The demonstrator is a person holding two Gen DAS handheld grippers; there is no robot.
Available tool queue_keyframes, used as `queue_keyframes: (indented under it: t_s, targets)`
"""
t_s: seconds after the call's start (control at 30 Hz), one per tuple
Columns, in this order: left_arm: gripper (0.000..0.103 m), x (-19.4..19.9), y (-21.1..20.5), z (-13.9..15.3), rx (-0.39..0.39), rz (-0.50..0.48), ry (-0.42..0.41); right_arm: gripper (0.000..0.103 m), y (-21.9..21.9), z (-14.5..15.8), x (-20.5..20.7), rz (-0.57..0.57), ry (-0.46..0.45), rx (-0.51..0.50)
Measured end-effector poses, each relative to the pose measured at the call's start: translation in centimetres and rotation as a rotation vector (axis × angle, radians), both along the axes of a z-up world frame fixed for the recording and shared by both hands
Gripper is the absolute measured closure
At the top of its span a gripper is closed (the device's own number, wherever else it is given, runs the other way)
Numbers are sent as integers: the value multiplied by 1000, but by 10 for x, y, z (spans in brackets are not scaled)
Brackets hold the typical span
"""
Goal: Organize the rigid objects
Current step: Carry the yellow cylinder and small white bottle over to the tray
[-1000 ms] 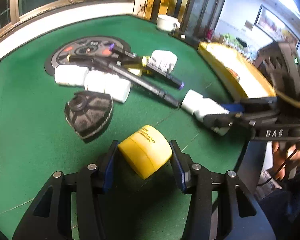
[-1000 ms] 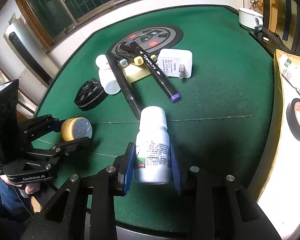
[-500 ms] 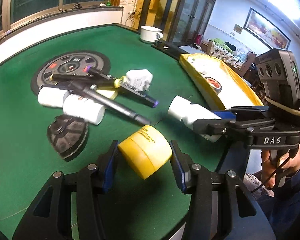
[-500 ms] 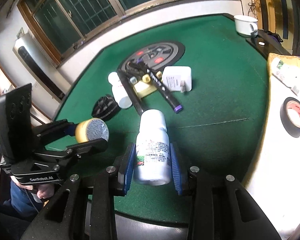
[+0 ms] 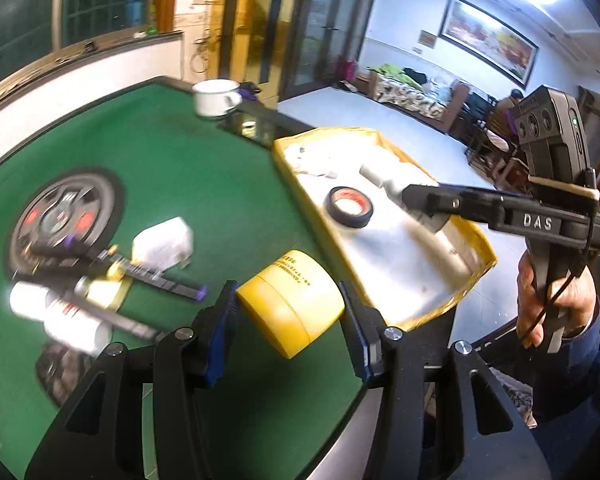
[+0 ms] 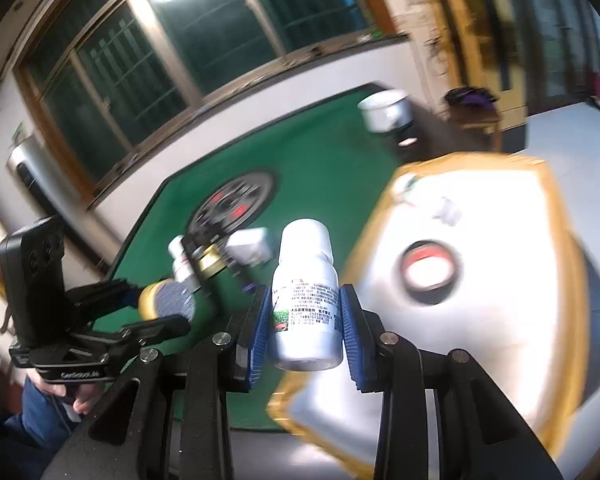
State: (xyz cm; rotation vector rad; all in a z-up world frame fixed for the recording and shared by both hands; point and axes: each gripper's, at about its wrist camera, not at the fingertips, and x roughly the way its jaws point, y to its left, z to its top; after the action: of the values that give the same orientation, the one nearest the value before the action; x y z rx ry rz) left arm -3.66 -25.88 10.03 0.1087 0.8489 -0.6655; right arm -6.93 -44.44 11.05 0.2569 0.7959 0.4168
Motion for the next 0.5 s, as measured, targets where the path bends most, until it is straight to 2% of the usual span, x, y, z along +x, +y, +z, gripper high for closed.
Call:
queue_keyframes:
  t_s: [0.17,0.3,0.5]
  targets:
    - [56,14,-45,1,5,-58,10,72,-46,11,13,-83,-10,-39]
    - [56,23,-76,-3,8,-99,25,72,-80,4,36,-155,13,-70]
    - [56,25,-100,-5,15,-144,23,72,-110,-12,67,-188,68,-24]
